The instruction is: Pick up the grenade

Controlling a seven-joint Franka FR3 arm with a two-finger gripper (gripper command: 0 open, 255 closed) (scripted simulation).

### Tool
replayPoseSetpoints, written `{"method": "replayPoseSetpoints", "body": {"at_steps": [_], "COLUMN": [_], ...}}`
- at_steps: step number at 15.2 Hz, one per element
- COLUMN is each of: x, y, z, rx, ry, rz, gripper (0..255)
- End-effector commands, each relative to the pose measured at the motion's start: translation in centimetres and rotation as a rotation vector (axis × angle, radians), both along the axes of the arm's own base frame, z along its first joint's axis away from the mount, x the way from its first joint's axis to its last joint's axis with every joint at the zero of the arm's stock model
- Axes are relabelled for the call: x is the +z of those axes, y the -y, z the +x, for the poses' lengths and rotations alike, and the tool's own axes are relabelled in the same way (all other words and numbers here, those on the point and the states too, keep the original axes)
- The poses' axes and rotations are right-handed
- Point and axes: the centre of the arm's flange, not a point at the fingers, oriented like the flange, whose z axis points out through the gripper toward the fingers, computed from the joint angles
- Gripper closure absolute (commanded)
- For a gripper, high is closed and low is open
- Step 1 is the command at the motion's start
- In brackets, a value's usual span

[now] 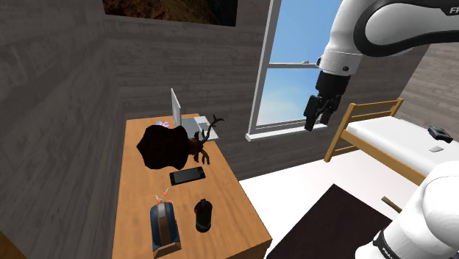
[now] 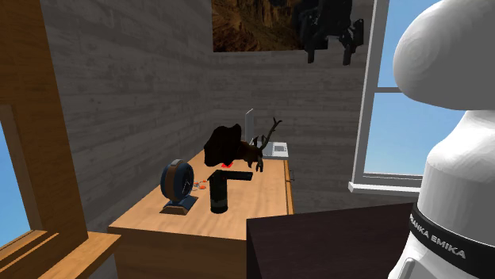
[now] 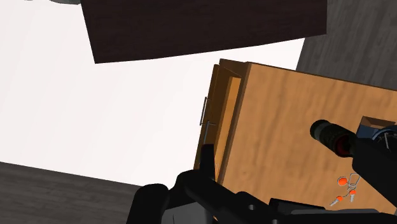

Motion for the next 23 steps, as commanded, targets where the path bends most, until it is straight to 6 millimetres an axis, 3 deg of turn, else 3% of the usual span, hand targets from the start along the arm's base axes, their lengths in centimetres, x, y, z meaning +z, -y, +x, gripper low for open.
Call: {"method": "replayPoseSetpoints", "body": {"at_steps": [1,23], "x": [-1.8,-22.6], "y": [-1.5,-18.1], "z": [1.0,10.7], "rx": [-0.007,-0.069], "ry": [0.003,0.017], "rz": [0.007,0.076], "gripper": [0,0]}}
